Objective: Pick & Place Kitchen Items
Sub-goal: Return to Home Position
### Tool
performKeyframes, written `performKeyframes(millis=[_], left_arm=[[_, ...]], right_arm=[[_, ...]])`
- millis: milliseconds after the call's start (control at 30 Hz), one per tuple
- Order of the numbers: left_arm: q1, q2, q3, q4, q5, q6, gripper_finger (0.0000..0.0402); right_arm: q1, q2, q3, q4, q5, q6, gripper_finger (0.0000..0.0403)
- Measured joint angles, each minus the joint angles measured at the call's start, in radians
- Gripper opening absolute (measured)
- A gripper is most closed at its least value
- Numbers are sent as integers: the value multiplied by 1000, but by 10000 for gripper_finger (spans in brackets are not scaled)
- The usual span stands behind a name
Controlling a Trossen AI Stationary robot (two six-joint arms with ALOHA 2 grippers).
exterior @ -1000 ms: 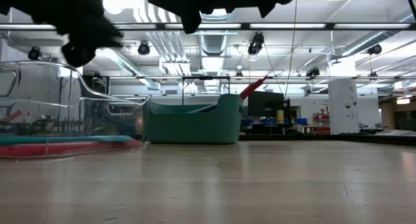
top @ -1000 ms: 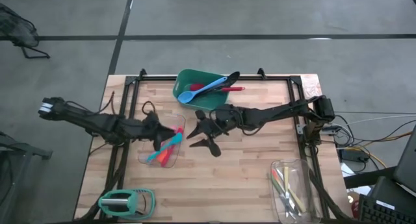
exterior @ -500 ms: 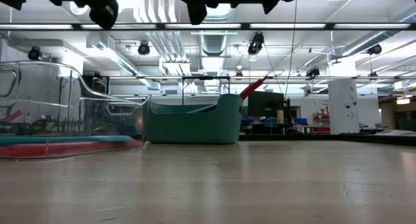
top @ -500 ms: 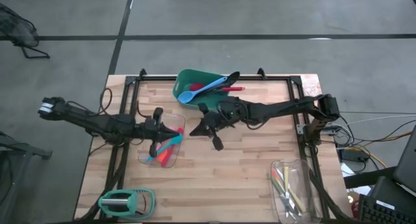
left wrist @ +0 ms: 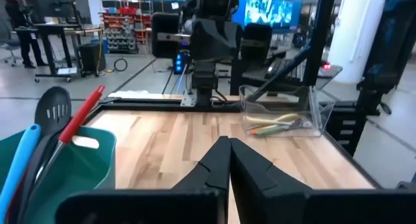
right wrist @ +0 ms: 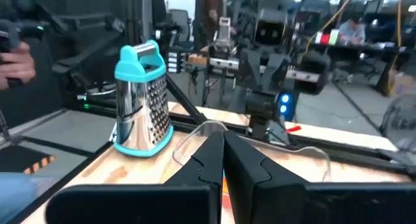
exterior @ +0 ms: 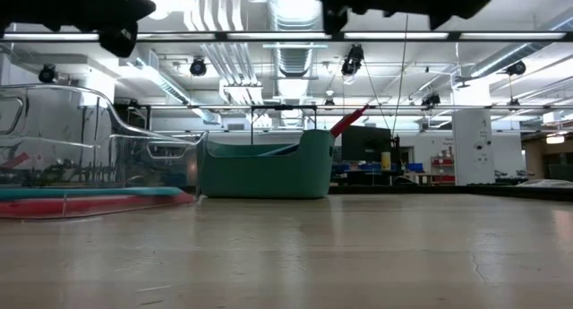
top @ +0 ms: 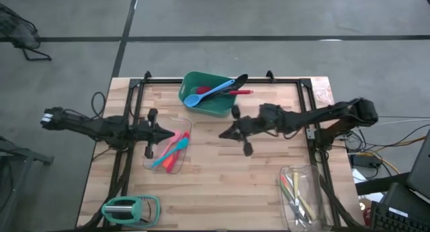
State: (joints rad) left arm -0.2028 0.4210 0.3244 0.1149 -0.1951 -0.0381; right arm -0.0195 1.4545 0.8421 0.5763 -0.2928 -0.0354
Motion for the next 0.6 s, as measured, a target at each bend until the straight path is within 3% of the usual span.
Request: performKeyframes(millis=[233,500,600], left_arm=[[0,-193,-35,-131,0,-16,8],[0,-410,-37,-323,-10,-26,8],[-1,-419,-33,-377,-34,-29,10]], right_arm=[[-12,-194,-143,-61,110,-25,8],[-20,-437,-342,-116,110,-30,8],[-22,-535,-423,-116,107,-32,8]])
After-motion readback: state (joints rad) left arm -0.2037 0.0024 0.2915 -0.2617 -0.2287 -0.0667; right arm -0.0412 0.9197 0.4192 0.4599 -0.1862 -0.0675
